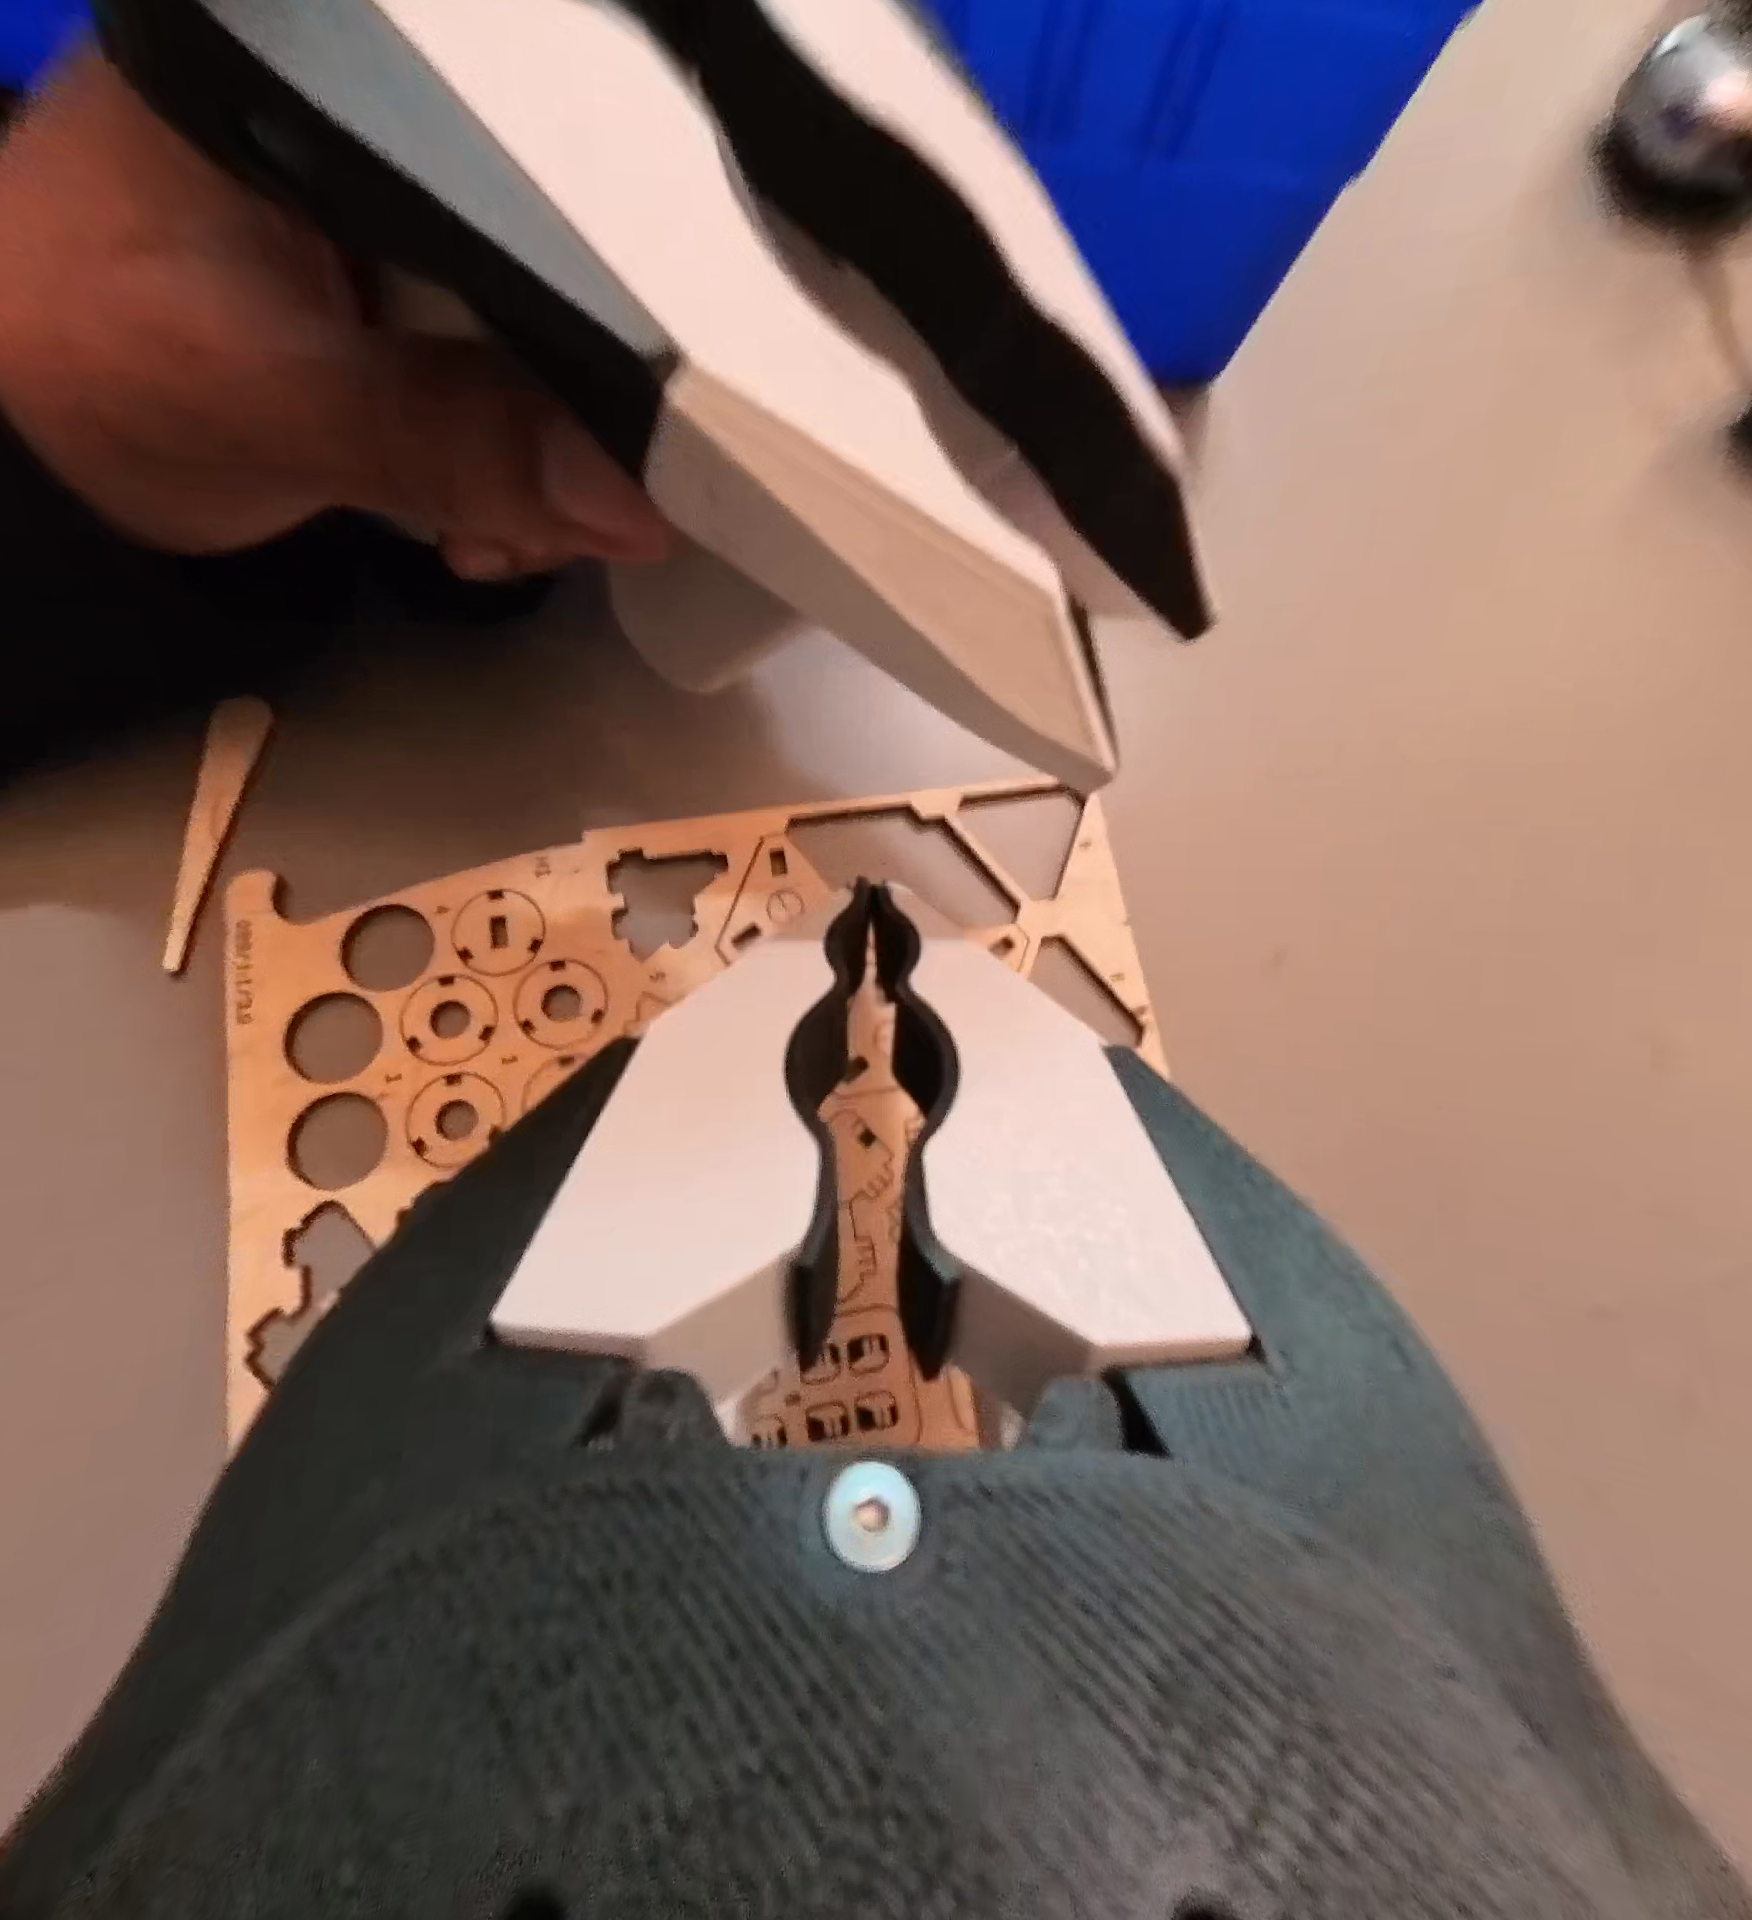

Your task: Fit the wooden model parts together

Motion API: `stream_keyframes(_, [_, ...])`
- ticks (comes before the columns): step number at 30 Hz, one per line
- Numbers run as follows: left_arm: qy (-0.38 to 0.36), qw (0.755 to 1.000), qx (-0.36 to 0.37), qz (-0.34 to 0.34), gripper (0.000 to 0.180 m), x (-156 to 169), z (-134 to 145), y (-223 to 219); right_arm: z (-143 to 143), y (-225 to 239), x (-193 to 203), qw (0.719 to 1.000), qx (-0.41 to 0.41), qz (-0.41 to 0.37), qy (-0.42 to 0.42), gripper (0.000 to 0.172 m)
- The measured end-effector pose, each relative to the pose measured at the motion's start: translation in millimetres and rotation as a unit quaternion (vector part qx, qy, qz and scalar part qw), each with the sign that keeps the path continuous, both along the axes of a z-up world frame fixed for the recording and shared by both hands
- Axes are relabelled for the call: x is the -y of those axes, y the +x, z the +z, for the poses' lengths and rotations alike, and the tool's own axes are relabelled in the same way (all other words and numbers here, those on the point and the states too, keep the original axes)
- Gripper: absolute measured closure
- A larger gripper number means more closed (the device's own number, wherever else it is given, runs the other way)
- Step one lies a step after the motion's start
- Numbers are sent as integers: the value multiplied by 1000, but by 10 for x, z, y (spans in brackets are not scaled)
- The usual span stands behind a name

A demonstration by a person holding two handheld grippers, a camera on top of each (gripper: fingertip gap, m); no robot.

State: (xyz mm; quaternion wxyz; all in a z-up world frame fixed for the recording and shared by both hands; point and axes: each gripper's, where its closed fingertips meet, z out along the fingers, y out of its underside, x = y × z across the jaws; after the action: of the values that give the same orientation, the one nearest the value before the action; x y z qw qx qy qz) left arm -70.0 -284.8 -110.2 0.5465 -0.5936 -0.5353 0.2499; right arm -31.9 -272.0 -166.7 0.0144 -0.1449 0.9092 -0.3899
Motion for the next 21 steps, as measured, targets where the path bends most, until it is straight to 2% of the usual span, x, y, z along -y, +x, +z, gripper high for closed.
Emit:
stream_keyframes(3, [0,1000,1,0,149,0,-5,1,-46,-30,-6,1000,-24,-4,8,172])
stream_keyframes(7, [0,1000,1,0,149,2,-4,-1,105,58,40,999,22,4,-27,172])
stream_keyframes(10, [-1,1000,1,0,149,2,-6,-1,-72,43,-14,1000,18,1,15,172])
stream_keyframes(16, [-1,1000,1,0,149,2,-6,-1,232,67,46,996,69,-5,-56,172])
stream_keyframes(17, [-1,1000,1,1,149,3,-7,-1,203,69,45,996,78,-8,-50,172])
stream_keyframes(19, [-1,1000,1,0,149,3,-7,-2,-50,63,-16,997,72,-12,10,172])
stream_keyframes(21, [-1,1000,2,0,149,2,-10,-1,-53,32,-17,997,70,-22,9,172])
